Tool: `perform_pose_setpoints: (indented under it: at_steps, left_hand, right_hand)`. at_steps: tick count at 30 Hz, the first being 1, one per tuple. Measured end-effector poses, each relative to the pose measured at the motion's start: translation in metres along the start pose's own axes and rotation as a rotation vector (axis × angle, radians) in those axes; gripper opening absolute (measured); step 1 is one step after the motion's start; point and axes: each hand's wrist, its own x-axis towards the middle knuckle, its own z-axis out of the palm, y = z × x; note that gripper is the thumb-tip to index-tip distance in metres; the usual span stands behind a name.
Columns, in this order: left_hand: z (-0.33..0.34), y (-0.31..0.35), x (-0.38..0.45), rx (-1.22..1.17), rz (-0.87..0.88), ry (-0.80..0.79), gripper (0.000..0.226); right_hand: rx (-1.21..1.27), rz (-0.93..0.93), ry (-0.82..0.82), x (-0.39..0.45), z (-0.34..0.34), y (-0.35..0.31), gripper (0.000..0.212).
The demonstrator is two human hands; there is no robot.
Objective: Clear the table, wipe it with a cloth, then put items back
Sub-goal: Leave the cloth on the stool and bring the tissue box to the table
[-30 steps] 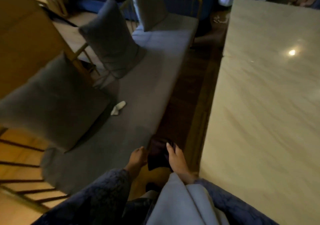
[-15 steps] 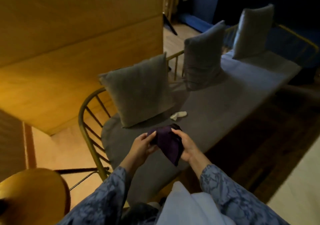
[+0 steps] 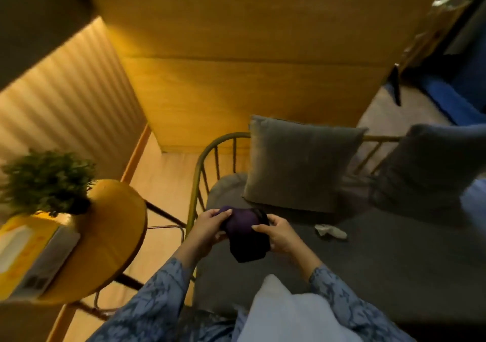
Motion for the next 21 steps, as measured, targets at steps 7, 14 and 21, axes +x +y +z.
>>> perform_pose_setpoints:
  at_steps: [7,14,21]
  left_hand:
    - [-0.063,-0.002,-0.027,-0.570,0.158,0.283,0.058]
    - [-0.108,-0.025,-0.061,-0.677,0.290,0.634,0.079]
    - [-0.188,-0.030,-0.052,-0.530,0.225,0.892,0.074]
  right_hand:
    - [-0.201,0.072,-0.333,0.038,0.073,-0.043,0.024]
    - [-0.216,0.208,-0.616,0.048,0.175,-0.046,0.039]
    - [-0.518,0.133,-0.596,0.061,0.272,-0.034,0.042]
